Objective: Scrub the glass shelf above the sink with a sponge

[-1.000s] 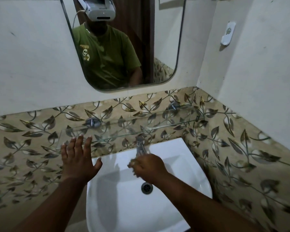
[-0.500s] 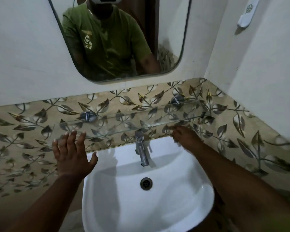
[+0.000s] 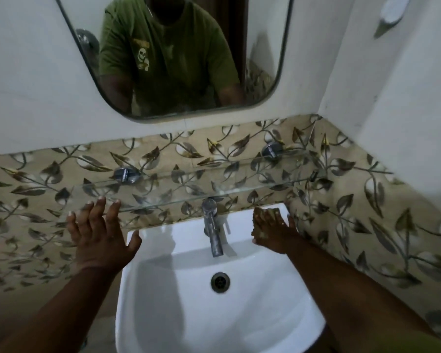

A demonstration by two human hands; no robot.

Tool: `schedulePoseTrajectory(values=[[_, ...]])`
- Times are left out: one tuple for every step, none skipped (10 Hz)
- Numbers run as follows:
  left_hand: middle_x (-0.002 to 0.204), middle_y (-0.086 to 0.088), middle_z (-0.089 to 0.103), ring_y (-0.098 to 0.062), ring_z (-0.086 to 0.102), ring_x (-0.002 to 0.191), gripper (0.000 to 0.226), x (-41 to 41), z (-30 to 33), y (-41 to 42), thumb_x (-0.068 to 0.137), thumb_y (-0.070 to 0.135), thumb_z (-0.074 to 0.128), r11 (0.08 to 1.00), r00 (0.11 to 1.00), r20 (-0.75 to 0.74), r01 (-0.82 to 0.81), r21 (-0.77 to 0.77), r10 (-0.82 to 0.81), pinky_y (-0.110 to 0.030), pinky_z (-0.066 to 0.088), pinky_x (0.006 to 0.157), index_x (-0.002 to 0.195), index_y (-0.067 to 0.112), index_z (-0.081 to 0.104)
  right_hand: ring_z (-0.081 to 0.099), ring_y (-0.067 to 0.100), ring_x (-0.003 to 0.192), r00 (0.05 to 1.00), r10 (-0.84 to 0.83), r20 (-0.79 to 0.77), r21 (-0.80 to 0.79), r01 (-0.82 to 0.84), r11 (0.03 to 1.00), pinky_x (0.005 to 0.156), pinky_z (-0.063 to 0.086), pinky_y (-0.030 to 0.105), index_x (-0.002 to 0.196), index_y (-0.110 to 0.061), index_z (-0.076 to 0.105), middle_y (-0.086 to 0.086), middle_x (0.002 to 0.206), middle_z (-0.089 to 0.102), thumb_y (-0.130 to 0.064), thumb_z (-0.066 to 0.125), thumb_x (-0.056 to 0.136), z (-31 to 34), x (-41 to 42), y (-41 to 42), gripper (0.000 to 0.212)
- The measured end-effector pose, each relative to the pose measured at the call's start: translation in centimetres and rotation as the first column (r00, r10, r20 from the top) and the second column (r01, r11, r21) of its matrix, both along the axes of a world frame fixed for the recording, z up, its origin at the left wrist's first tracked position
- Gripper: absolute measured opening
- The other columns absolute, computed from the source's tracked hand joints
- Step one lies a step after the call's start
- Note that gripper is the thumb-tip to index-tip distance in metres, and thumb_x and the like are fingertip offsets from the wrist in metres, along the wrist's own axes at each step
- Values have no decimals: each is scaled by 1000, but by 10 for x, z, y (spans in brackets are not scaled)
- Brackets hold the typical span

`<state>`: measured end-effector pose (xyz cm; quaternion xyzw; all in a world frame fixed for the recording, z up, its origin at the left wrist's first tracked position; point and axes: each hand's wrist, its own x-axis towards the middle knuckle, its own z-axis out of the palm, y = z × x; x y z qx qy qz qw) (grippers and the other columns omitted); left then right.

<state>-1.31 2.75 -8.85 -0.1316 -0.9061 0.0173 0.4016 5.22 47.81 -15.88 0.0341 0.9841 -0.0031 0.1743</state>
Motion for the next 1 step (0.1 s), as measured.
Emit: schedulePoseTrajectory(values=[[144,-21,43,-46,37,136,90,3,6,6,67,55,61,1000,996,92,-9,-5,9,-63,13,119,144,12,44,-8,33,157,998,-55,-25,-65,53,997,122,8,63,162,-37,-10,-6,172,-14,-69,39,97,14,11,-3,87]])
